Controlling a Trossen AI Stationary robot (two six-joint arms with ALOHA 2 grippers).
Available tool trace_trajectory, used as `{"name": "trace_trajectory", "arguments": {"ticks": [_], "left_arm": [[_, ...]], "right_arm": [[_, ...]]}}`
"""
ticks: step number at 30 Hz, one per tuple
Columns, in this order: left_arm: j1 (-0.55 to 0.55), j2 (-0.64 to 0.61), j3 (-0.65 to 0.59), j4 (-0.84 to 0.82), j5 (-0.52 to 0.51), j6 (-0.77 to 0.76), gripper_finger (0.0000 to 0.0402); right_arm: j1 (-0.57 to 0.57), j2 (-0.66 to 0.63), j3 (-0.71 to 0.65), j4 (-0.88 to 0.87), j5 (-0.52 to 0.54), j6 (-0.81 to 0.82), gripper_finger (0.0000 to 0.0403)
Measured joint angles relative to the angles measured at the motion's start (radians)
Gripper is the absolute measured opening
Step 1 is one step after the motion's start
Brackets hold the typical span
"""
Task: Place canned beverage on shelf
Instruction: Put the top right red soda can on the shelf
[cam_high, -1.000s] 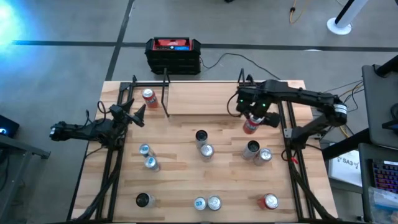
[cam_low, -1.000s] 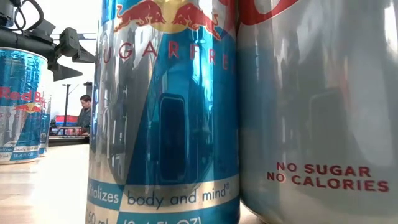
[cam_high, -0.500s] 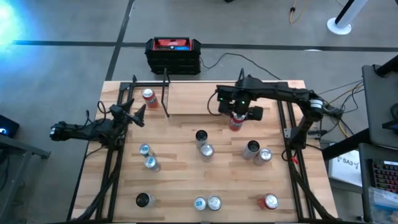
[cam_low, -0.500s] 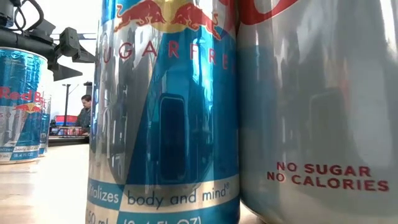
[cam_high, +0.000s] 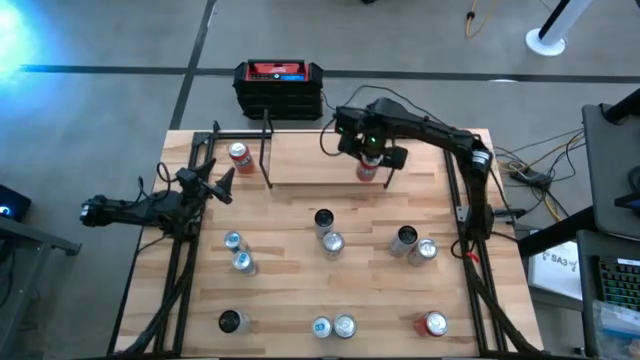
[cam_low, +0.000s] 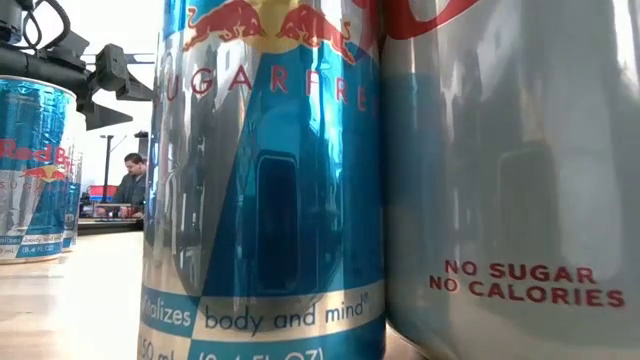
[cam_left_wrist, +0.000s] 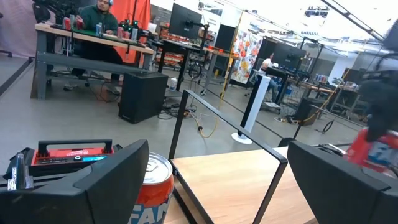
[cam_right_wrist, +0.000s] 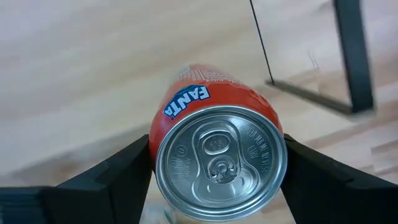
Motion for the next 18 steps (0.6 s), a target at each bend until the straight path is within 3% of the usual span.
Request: {"name": "trace_trajectory", "arguments": {"ticks": [11, 18], "left_arm": [[0.0, 0.0, 0.0, 0.0, 0.0, 0.0, 0.0368], [0.0, 0.0, 0.0, 0.0, 0.0, 0.0, 0.0368]], "right_arm": [[-0.114, 0.166, 0.202, -0.024, -0.034, -0.119, 0.0282], [-0.146, 0.185, 0.231, -0.026, -0.028, -0.151, 0.0282]]}}
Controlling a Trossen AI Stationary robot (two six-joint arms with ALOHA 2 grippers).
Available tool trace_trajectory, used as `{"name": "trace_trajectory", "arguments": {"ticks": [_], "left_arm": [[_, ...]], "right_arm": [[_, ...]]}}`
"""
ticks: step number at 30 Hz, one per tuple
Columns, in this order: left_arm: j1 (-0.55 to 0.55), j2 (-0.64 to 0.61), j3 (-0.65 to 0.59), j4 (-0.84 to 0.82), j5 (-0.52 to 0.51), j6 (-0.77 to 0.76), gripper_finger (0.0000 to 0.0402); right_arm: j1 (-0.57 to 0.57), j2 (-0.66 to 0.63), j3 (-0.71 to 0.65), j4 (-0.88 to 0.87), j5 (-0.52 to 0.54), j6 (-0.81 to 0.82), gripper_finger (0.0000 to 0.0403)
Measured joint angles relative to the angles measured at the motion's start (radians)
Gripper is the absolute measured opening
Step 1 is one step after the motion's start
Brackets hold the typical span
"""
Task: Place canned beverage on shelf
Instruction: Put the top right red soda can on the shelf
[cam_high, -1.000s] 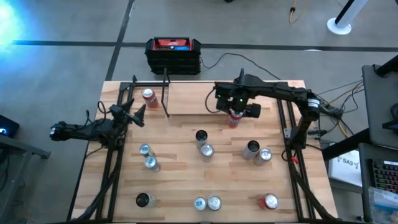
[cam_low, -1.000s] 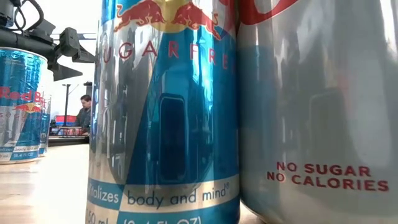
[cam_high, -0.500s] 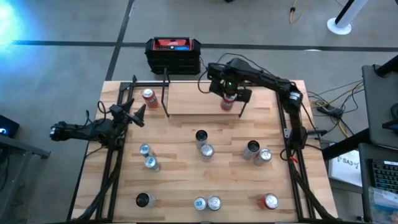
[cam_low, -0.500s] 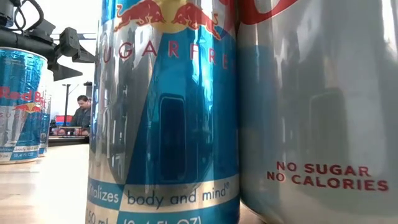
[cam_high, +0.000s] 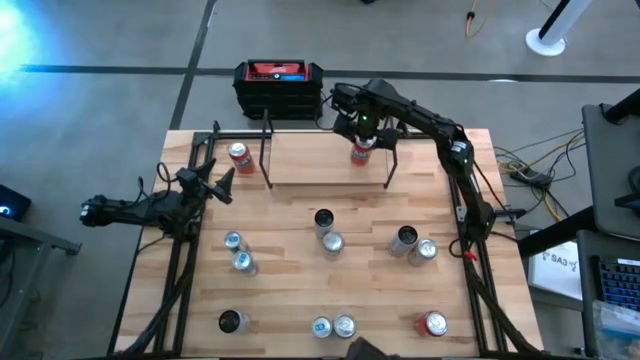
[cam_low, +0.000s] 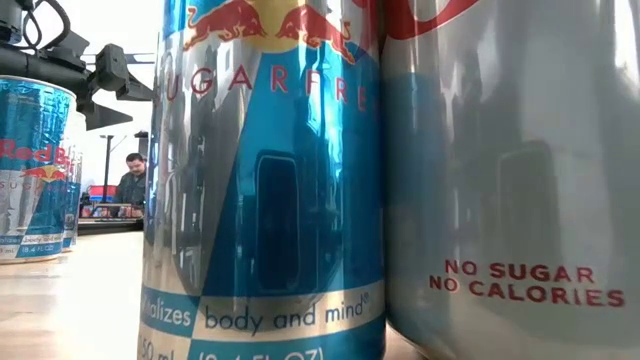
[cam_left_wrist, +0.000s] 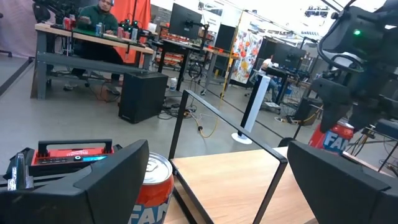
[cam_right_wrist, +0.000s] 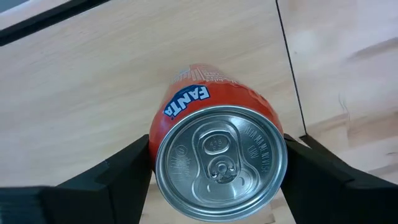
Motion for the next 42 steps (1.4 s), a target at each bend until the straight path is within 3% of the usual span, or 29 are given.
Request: {"name": "trace_trajectory", "arguments": {"ticks": [20, 42], "left_arm": [[0.0, 0.0, 0.0, 0.0, 0.0, 0.0, 0.0368], [0.0, 0.0, 0.0, 0.0, 0.0, 0.0, 0.0368]], "right_arm": [[-0.093, -0.004, -0.002, 0.001, 0.051, -0.255, 0.0287], [-0.104, 0.023, -0.003, 0.03, 0.076, -0.293, 0.029]]}}
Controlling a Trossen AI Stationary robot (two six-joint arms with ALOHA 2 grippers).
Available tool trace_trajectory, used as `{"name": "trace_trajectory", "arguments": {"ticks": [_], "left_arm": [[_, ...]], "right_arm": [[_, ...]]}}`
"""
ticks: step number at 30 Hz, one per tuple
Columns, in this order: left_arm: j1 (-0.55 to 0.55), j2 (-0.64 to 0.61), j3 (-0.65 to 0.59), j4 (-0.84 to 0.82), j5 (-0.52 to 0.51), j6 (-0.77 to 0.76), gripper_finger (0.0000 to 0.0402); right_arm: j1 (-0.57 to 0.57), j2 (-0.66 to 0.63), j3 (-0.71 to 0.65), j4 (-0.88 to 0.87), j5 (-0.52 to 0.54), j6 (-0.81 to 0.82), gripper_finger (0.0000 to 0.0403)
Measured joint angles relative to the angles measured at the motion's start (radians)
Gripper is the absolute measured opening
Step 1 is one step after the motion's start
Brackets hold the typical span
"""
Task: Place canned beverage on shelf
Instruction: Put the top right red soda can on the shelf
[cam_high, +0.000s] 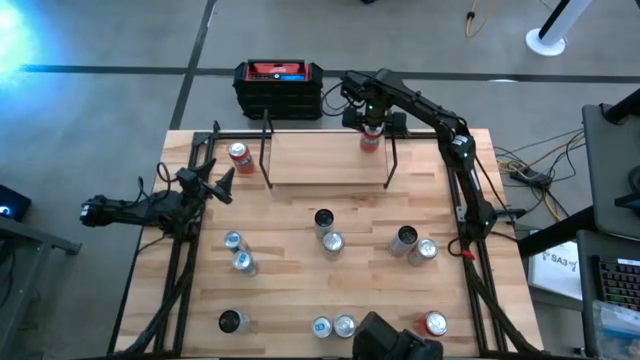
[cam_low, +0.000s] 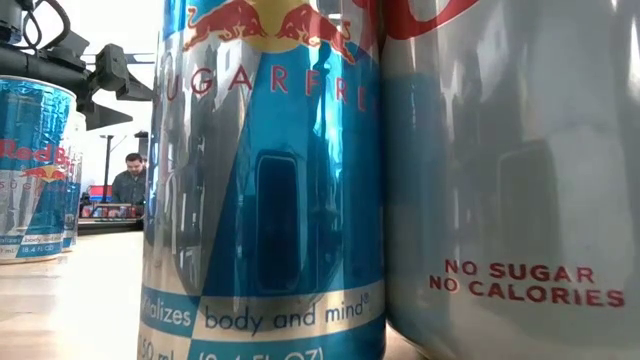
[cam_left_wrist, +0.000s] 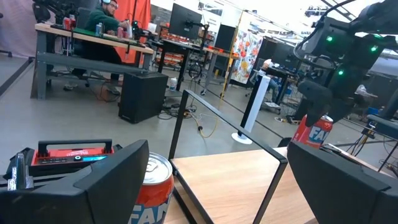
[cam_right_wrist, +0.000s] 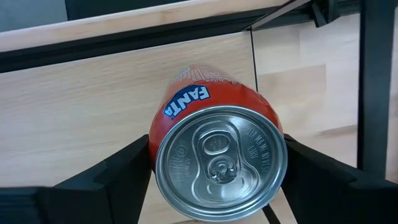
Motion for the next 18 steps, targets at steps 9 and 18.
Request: {"name": "trace_trajectory", "arguments": {"ticks": [9, 18], "left_arm": [[0.0, 0.0, 0.0, 0.0, 0.0, 0.0, 0.0368], [0.0, 0.0, 0.0, 0.0, 0.0, 0.0, 0.0368]], "right_arm": [[0.0, 0.0, 0.0, 0.008, -0.001, 0.001, 0.033], [0.0, 0.0, 0.0, 0.006, 0.0, 0.001, 0.0363]]}}
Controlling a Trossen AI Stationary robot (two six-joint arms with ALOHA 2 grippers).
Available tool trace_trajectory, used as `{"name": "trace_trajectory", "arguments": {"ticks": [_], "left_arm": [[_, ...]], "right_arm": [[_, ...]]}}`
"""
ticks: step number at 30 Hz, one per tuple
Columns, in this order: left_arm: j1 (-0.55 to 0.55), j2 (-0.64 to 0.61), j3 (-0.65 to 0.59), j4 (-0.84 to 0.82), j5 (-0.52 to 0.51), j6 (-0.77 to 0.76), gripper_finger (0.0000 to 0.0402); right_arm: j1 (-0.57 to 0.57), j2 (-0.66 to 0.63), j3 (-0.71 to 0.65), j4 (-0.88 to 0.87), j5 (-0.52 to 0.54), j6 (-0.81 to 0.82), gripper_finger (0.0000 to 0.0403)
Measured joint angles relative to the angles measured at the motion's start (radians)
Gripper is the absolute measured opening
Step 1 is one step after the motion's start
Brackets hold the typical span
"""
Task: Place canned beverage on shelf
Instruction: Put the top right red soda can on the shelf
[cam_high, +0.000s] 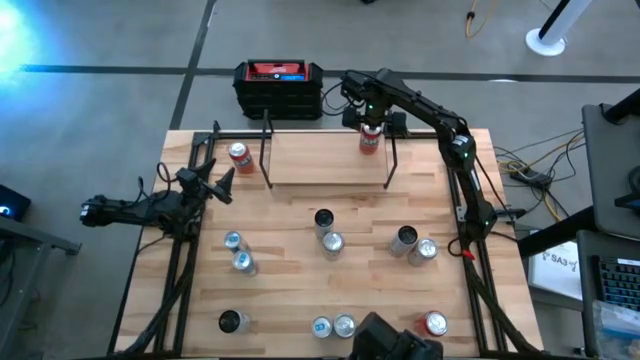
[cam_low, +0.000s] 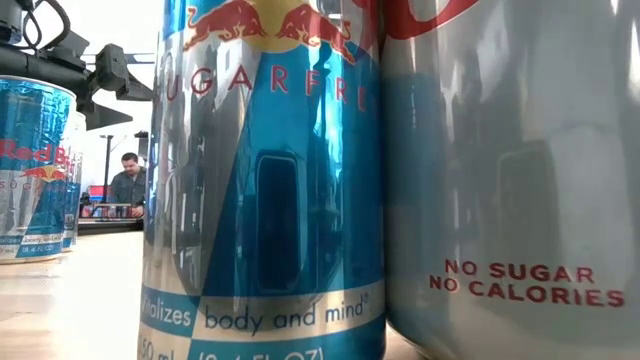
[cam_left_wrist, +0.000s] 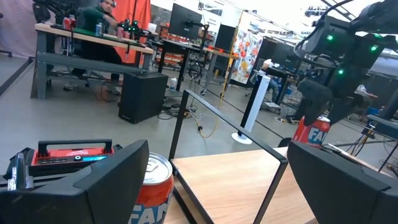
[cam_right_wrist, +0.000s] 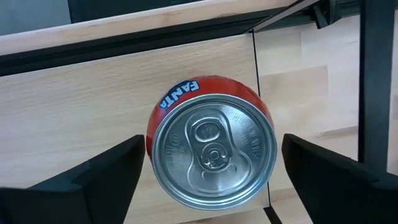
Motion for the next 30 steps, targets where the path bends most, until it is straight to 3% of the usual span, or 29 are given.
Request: {"name": "trace_trajectory", "arguments": {"ticks": [8, 20, 30], "left_arm": [[0.0, 0.0, 0.0, 0.0, 0.0, 0.0, 0.0368], [0.0, 0.0, 0.0, 0.0, 0.0, 0.0, 0.0368], [0.0, 0.0, 0.0, 0.0, 0.0, 0.0, 0.0368]], "right_arm": [[0.021, -0.001, 0.0, -0.025, -0.002, 0.0, 0.0364], [0.081, -0.002, 0.0, -0.031, 0.176, 0.069, 0.0364], [0.081, -0.002, 0.0, -0.012, 0.204, 0.087, 0.0362]]}}
